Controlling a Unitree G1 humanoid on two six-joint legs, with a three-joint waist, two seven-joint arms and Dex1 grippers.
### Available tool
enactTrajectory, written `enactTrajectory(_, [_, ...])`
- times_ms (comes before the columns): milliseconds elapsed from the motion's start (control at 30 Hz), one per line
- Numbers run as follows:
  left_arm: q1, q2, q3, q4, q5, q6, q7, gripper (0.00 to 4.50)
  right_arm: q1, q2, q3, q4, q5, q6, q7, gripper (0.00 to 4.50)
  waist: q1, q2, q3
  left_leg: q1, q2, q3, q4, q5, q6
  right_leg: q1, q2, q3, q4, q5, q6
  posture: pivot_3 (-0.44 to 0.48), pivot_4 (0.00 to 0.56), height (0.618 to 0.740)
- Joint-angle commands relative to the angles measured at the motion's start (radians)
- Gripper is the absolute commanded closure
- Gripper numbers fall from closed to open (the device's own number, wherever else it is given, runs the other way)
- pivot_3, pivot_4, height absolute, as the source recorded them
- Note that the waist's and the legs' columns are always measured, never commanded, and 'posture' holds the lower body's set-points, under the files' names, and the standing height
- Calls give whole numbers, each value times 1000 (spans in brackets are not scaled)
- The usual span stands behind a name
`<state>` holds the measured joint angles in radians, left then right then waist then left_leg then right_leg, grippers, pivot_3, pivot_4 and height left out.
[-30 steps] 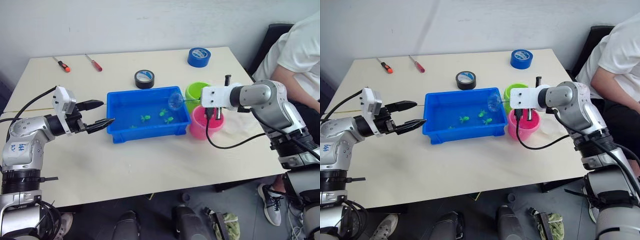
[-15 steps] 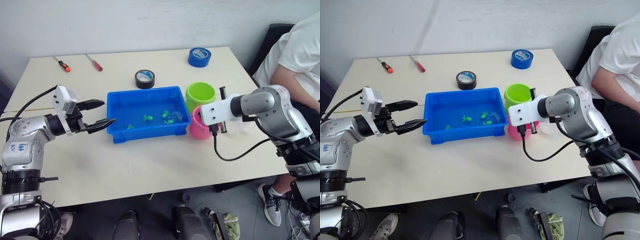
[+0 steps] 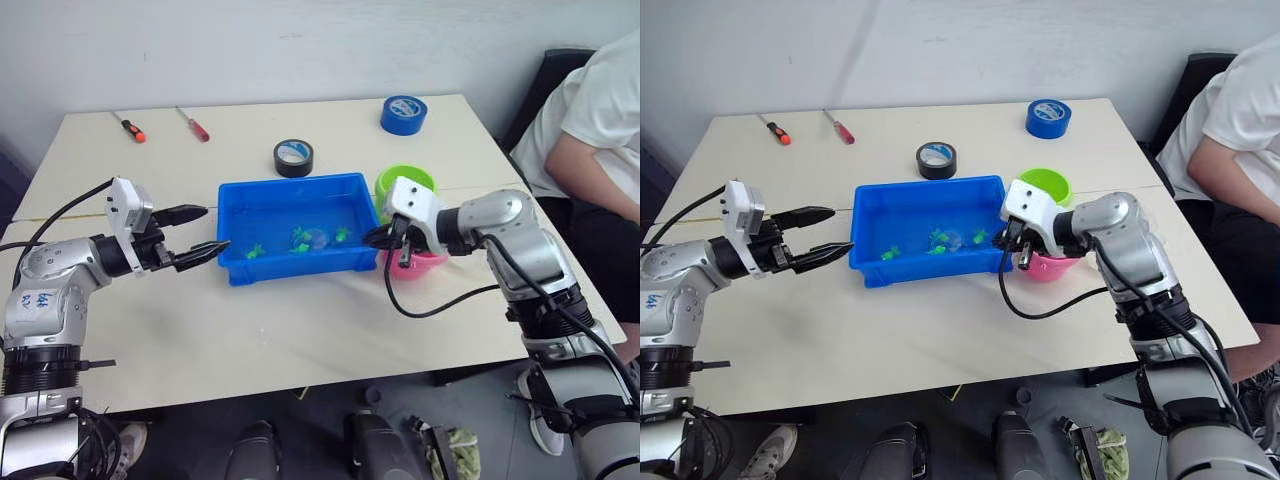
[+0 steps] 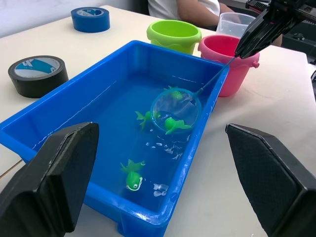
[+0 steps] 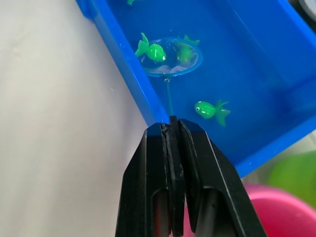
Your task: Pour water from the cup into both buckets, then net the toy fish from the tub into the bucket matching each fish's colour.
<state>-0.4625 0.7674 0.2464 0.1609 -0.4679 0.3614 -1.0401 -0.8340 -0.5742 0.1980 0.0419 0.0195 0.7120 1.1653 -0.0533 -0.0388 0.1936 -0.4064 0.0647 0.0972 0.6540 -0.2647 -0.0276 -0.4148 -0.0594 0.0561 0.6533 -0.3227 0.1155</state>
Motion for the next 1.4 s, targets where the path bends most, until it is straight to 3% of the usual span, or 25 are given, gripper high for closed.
enactTrajectory(33, [-13,29,31,-40,-21,-2,-6,26,-18,5,-59,-22,78,103,-25,4500,0,0,0,0,0,0,-1,0,0,0,0,0,0,0,0,0,150,731])
enactTrajectory(367, [-55,33,13,-10,-18,-2,-39,26,-33,-11,-122,-45,208,213,-93,4500,-2,0,0,0,0,0,-3,0,0,-1,1,0,-1,0,0,0,150,731])
enactTrajectory(900, [-129,-4,-31,45,5,-28,-40,26,-27,-23,-209,-64,308,210,-238,4500,-1,0,0,0,0,1,-4,0,0,-1,1,0,-2,0,0,0,150,731])
enactTrajectory(1200, [-264,-35,-85,182,41,-82,-77,26,-26,-182,-325,33,279,110,-310,4500,2,0,0,-1,-1,1,-4,0,0,-1,1,0,-4,0,0,0,150,731])
enactTrajectory(1400, [-313,-51,-103,248,58,-115,-100,26,-7,-257,-294,123,198,-32,-345,4500,-5,0,0,-1,0,3,-5,0,0,-2,2,2,-5,0,0,0,150,731])
